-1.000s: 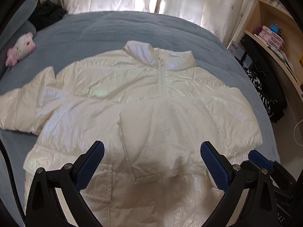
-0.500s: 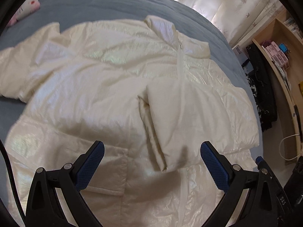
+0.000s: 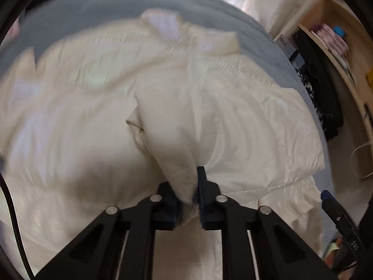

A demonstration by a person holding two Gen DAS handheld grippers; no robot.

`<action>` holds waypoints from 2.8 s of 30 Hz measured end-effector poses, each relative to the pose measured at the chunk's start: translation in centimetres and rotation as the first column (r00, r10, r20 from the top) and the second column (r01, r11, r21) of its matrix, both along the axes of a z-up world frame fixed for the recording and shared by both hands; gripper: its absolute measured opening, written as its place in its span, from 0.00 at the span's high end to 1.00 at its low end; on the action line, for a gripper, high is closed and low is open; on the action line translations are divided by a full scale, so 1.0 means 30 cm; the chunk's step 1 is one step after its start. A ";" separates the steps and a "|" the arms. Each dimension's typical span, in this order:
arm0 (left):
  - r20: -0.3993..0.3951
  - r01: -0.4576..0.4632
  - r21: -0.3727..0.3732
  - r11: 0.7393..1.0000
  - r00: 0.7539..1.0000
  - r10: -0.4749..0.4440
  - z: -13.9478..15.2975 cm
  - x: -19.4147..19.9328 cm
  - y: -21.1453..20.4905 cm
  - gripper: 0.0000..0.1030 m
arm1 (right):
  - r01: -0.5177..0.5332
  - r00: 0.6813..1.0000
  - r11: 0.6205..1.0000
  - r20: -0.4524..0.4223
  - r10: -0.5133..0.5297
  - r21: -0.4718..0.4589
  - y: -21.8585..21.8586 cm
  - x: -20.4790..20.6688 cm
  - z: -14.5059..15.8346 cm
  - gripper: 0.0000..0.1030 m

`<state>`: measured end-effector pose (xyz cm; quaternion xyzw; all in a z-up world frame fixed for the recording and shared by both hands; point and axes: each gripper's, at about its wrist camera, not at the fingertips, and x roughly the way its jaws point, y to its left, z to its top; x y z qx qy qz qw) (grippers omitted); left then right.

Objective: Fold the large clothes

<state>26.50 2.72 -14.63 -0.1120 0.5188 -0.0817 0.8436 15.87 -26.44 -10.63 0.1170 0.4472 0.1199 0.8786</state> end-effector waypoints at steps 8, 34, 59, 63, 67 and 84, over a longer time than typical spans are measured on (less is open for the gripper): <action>0.291 -0.019 0.166 0.986 0.956 -0.031 0.278 0.047 -0.061 0.92 | 0.072 0.997 0.997 -0.008 -0.072 -0.019 -0.094 0.024 -0.001 0.49; 0.020 -0.146 0.013 0.989 0.989 0.145 -0.130 0.196 0.192 0.30 | 0.252 0.958 0.956 -0.177 -0.225 0.147 -0.302 0.567 -0.160 0.36; 0.135 -0.087 0.214 0.973 0.989 0.058 -0.067 0.202 0.138 0.44 | 0.301 0.949 0.933 -0.034 -0.313 -0.198 -0.220 0.608 -0.110 0.58; 0.251 -0.150 0.191 0.970 0.963 0.100 0.029 0.147 0.159 0.44 | 0.271 0.962 0.949 0.084 -0.261 -0.163 -0.159 0.519 0.009 0.58; 0.278 -0.156 0.121 0.980 0.954 0.117 0.089 0.143 0.127 0.44 | 0.203 0.976 0.970 0.114 -0.188 -0.136 -0.016 0.479 0.046 0.58; 0.176 -0.092 0.291 0.952 0.984 0.042 -0.127 0.238 -0.124 0.43 | 0.126 0.989 0.933 0.122 -0.090 -0.336 0.160 0.428 -0.171 0.59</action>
